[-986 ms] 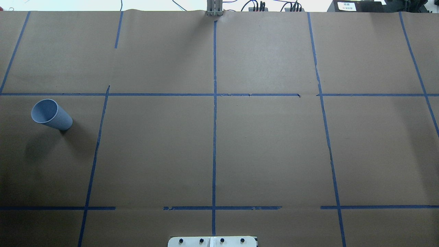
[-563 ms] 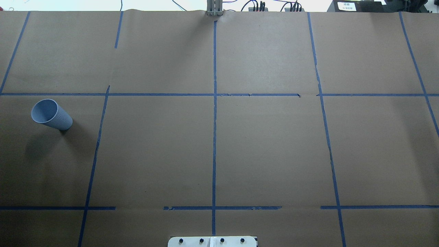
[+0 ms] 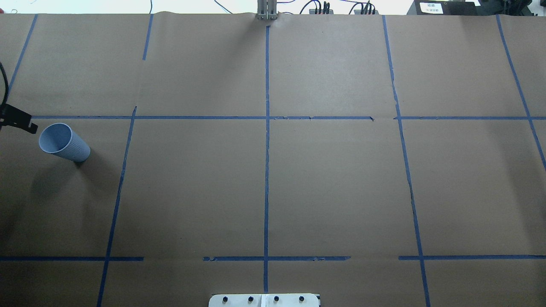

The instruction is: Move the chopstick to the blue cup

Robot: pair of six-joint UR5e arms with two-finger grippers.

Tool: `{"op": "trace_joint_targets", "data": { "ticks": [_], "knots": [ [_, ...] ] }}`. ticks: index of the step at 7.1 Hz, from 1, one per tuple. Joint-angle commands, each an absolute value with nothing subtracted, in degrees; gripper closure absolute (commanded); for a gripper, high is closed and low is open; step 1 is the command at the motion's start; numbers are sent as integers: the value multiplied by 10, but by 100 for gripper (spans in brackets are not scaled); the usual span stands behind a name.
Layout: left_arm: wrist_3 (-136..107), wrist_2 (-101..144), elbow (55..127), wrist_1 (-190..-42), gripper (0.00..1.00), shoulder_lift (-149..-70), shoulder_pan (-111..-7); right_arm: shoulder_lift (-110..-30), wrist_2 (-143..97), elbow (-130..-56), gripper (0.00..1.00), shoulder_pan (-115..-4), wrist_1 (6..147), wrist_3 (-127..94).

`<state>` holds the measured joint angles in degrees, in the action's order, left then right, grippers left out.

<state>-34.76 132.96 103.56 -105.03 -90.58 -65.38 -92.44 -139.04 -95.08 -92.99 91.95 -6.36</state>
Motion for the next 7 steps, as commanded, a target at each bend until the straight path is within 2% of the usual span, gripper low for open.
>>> {"op": "trace_joint_targets", "data": {
  "ticks": [1, 5, 6, 7],
  "knots": [
    [-367, 1324, 1000, -1071, 0, -920, -632, -924, -1390, -951, 0, -930, 919, -63],
    [-367, 1324, 944, -1072, 0, -954, -606, -925, -1390, -952, 0, -930, 919, -62],
    [-367, 1324, 944, -1072, 7, -954, -603, -925, -1390, -952, 0, -930, 919, -62],
    [-367, 1325, 945, -1072, 41, -952, -603, -925, -1390, -952, 0, -930, 920, -63]
  ]
}}
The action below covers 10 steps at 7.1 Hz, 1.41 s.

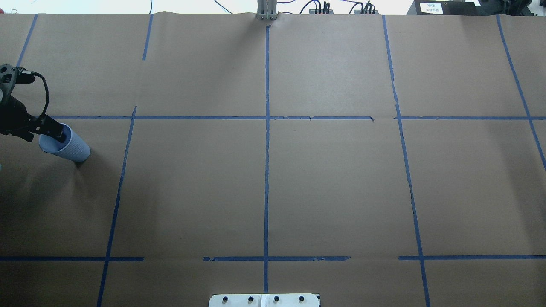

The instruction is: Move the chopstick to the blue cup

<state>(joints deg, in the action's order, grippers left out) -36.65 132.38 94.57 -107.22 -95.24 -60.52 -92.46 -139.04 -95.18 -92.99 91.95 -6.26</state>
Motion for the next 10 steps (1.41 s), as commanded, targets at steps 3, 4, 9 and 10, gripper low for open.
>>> {"op": "trace_joint_targets", "data": {
  "ticks": [3, 4, 9, 10],
  "knots": [
    [-372, 1325, 945, -1071, 97, -954, -603, -925, -1390, -954, 0, -930, 920, -63],
    [-385, 1329, 954, -1065, 100, -955, -604, -925, -1390, -954, 0, -931, 920, -64],
    [-514, 1326, 1048, -776, 100, -1210, -582, -921, -1391, -971, 0, -930, 922, -90],
    [-588, 1318, 1042, -777, 100, -1261, -509, -919, -1392, -969, 0, -930, 920, -92]
  ]
}}
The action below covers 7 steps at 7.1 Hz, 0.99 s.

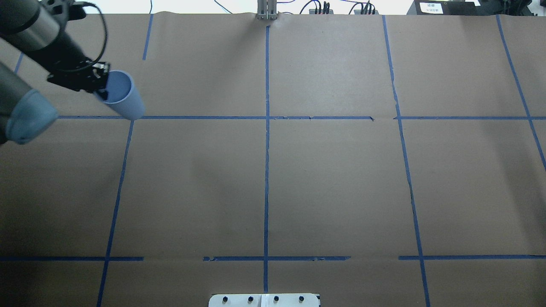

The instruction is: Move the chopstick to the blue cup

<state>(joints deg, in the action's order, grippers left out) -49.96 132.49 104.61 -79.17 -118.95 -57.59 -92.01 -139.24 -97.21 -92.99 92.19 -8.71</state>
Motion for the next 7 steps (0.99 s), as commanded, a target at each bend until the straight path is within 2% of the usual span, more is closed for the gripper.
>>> {"op": "trace_joint_targets", "data": {
  "ticks": [1, 2, 4, 7],
  "knots": [
    [-654, 1268, 1024, -778, 100, -1317, -461, -918, -1391, -966, 0, -930, 920, -91],
    [-690, 1231, 995, -798, 100, -1346, -408, -919, -1392, -968, 0, -930, 920, -91],
    [-711, 1202, 899, -929, 99, -1354, -376, -916, -1395, -969, 0, -930, 920, -93],
    [-712, 1187, 876, -956, 97, -1360, -357, -915, -1397, -971, 0, -930, 921, -93]
  ]
}}
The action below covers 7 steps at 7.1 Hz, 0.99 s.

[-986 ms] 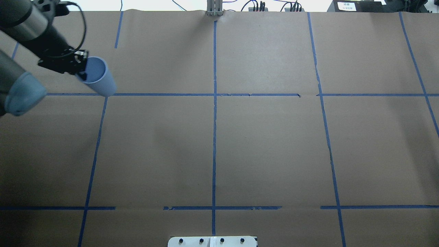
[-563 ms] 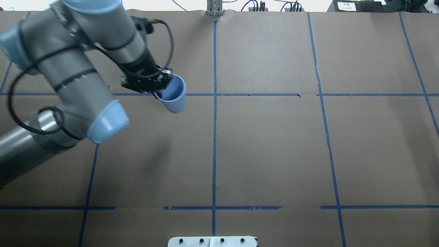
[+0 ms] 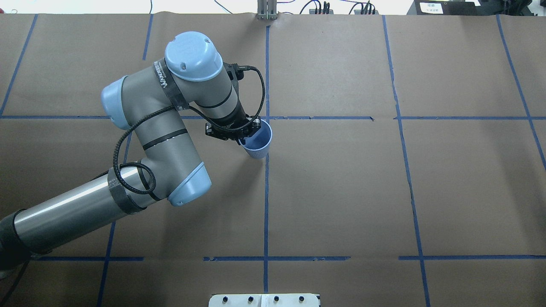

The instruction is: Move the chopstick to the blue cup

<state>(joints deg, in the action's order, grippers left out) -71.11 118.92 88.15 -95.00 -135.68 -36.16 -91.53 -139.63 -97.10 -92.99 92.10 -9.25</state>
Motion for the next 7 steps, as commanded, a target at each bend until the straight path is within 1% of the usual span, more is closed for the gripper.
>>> {"op": "trace_joint_targets", "data": {
  "ticks": [1, 2, 3, 5, 7],
  "knots": [
    [-710, 1187, 872, -956, 88, -1358, -354, -915, -1397, -971, 0, -930, 921, -93],
    [-711, 1187, 869, -958, 41, -1359, -354, -914, -1397, -971, 0, -930, 921, -93],
    [-712, 1187, 869, -959, 0, -1360, -354, -913, -1397, -970, 0, -930, 921, -93],
    [-715, 1188, 875, -956, 0, -1360, -374, -912, -1397, -969, 0, -930, 921, -92],
    [-702, 1252, 895, -924, 0, -1353, -450, -912, -1397, -966, 0, -933, 921, -64]
  ]
}}
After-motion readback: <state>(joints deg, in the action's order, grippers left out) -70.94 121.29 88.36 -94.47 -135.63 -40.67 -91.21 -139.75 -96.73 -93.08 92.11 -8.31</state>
